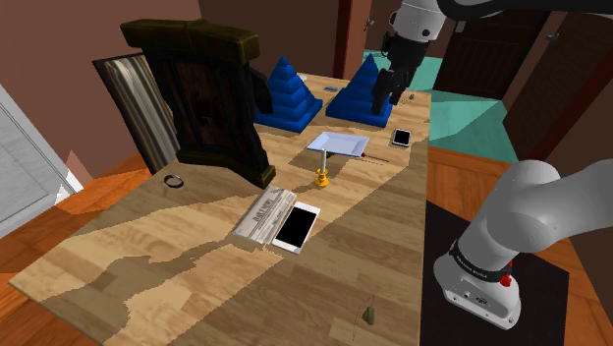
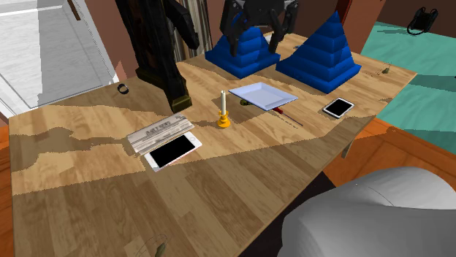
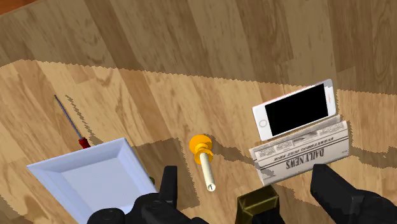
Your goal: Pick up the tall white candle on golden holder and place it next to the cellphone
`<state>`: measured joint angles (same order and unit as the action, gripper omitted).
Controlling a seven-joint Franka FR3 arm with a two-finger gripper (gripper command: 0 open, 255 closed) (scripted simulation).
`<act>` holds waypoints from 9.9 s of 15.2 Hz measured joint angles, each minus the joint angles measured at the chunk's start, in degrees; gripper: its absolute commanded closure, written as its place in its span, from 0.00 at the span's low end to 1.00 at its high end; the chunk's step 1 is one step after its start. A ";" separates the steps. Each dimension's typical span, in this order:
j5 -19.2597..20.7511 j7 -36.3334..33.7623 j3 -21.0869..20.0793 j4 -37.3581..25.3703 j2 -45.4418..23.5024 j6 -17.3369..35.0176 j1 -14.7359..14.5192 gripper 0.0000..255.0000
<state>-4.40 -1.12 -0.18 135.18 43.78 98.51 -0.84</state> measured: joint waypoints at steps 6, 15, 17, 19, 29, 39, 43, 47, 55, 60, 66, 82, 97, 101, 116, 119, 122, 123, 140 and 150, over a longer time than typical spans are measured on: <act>-0.42 -2.26 -0.80 -4.58 -11.70 1.80 0.44 0.00; -0.99 -7.17 -1.56 -17.22 -36.28 1.65 1.14 0.00; -1.19 -8.54 -1.75 -21.03 -42.23 1.11 1.07 0.00; -1.37 -9.45 -1.63 -24.07 -47.59 0.75 1.18 0.00; -2.15 -11.90 -1.22 -32.41 -63.45 0.06 1.41 0.00; -2.29 -11.85 -1.32 -29.74 -63.47 2.73 1.24 0.00; -2.31 -11.85 -1.33 -29.76 -63.46 2.73 1.24 1.00; -2.30 -11.84 -1.32 -29.77 -63.47 2.73 1.24 1.00; -2.26 -12.10 -1.32 -30.96 -62.13 0.21 1.28 1.00; -2.21 -12.37 -1.28 -32.75 -60.54 -3.16 1.38 1.00; -2.21 -12.84 -1.30 -35.52 -58.98 -7.45 1.42 1.00; -2.29 -13.97 -1.28 -44.72 -56.87 -18.72 1.60 1.00; -1.28 -11.13 0.20 -51.52 -55.19 -27.56 3.90 1.00; 0.52 -5.98 2.28 -49.06 -53.27 -27.46 6.69 1.00; 7.86 14.39 10.90 -47.48 -52.08 -26.93 17.46 1.00; 9.03 18.62 12.62 -49.37 -53.42 -27.18 19.74 1.00; 9.86 22.78 14.23 -52.19 -55.83 -27.18 22.10 1.00; 10.12 24.30 14.80 -53.37 -56.78 -27.25 23.00 1.00; 10.07 43.01 20.16 -76.05 -74.80 -29.31 37.15 1.00; 10.25 41.10 19.89 -64.75 -72.60 -20.40 36.08 1.00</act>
<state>5.85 39.98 19.71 70.43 -28.82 78.10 35.24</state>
